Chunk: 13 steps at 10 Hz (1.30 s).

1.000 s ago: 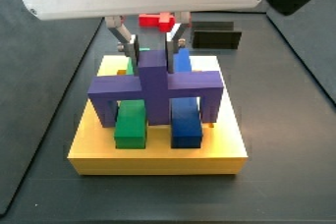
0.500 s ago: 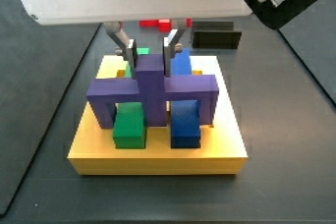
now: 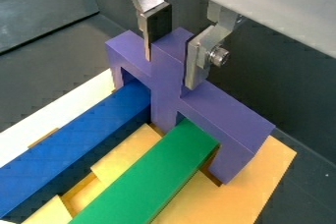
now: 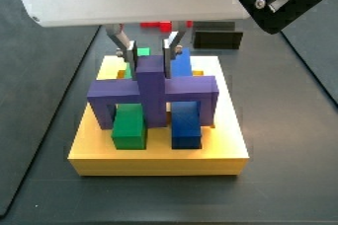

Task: Pick up the purple object. Move up. Move to above the board. Insert the purple object.
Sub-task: Insert the purple object.

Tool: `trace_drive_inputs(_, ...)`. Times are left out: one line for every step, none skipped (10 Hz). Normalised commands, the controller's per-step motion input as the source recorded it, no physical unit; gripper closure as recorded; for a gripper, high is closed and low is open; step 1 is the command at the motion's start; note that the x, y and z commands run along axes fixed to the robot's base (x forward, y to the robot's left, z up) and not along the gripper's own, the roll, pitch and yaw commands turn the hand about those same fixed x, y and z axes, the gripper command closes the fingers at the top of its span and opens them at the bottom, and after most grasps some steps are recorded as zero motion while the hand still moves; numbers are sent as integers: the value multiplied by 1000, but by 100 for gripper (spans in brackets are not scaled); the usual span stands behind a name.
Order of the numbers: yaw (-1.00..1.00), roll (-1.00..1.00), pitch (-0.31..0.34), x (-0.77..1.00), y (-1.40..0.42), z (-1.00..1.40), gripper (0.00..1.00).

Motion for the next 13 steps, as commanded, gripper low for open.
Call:
trace_drive_inputs(-43, 57, 0, 106, 0, -109, 100)
trace_drive_inputs(-34, 36, 0, 66, 0, -123, 100)
trace_drive_inputs(-29, 33, 0, 29, 0, -137, 100)
trace_drive_inputs(-26, 21, 0, 51, 0, -137, 100)
trace_drive_inputs(-37, 24, 0, 74, 0, -134, 100)
trace_drive_inputs(-114, 40, 0, 129, 14, -140, 100)
trace_drive_inputs(-131, 50, 0, 89, 60, -100, 100)
trace_drive_inputs(-43, 24, 0, 91, 0, -117, 100)
trace_drive_inputs(0, 60, 1, 209, 0, -89, 100)
trace_drive_inputs(0, 86, 0, 183, 0, -94, 100)
trace_drive_inputs(0, 50, -10, 0, 0, -194, 100)
trace_drive_inputs(3, 33, -26, 0, -66, -237, 100)
trace_drive_inputs(0, 20, -56, 0, -54, -314, 100)
